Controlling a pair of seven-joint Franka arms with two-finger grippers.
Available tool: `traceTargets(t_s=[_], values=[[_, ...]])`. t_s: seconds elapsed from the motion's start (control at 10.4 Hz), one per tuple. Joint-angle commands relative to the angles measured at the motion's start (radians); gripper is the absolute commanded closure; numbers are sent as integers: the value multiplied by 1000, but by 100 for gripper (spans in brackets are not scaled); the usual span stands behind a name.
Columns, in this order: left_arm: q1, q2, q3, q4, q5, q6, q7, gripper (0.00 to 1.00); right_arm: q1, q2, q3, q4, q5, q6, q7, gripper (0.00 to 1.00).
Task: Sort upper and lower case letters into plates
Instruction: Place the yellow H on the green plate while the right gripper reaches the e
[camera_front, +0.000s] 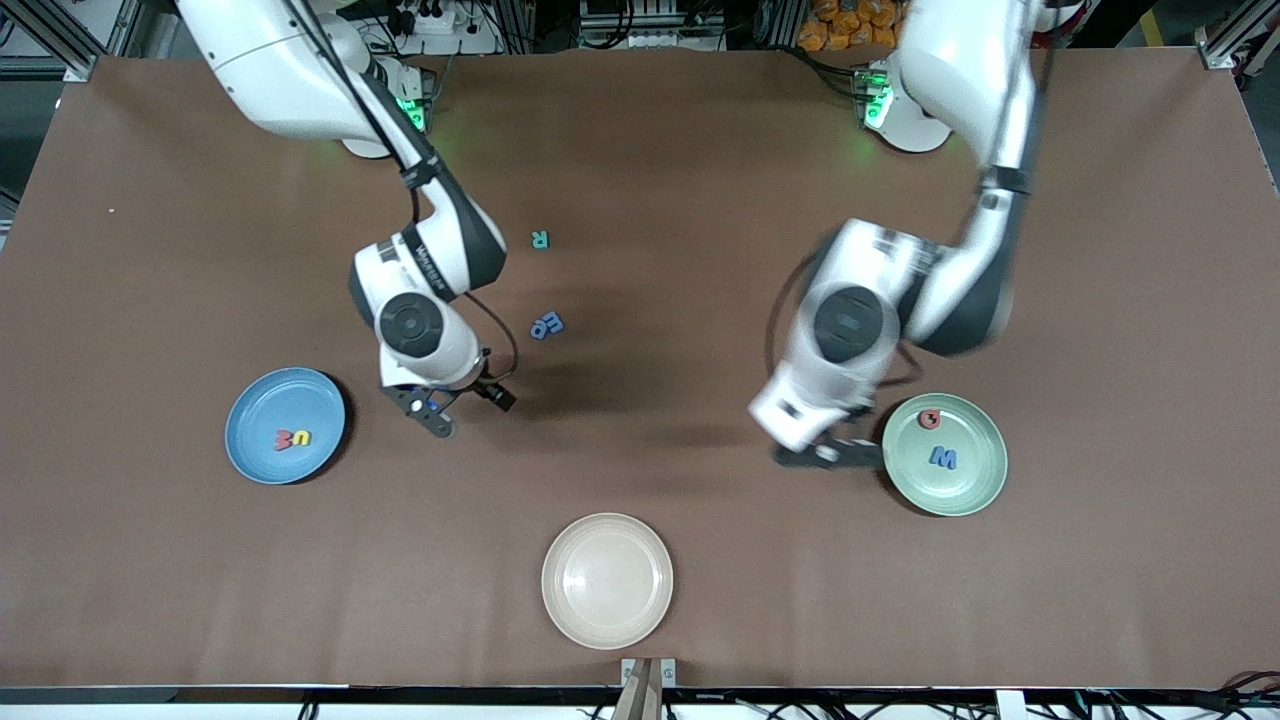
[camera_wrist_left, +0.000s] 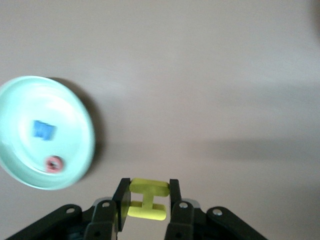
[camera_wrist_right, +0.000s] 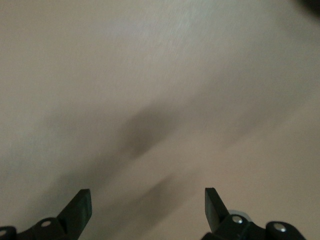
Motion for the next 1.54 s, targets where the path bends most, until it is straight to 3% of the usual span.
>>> traceTargets(t_s=[0.0, 0.29, 0.39, 0.48, 0.68, 1.06, 1.25, 1.45], values=[[137, -14, -9, -55, -10, -29, 151, 100, 92, -47, -4, -71, 21, 43, 35, 0], [265, 30, -7, -67, -12, -27, 278, 100, 216, -20, -3, -77, 23, 112, 254, 0], [270, 32, -7, -64, -13, -26, 276, 34, 232, -21, -3, -109, 21, 118, 358, 0], [270, 29, -5, -60, -7, -26, 279, 0, 230, -46, -3, -172, 21, 163, 386, 0], [268, 15, -4, -50, -6, -26, 275, 0, 191, -99, -3, -296, 21, 295, 390, 0], [230, -120, -7, -44, 5, -38, 278, 0, 155, -124, 0, -338, 23, 316, 394, 0], [188, -178, -5, -44, -3, -73, 278, 0, 166, -123, -1, -354, 108, 369, 397, 0], [155, -239, -5, -46, -1, -116, 263, 0, 192, -115, -1, -389, 133, 449, 407, 0]])
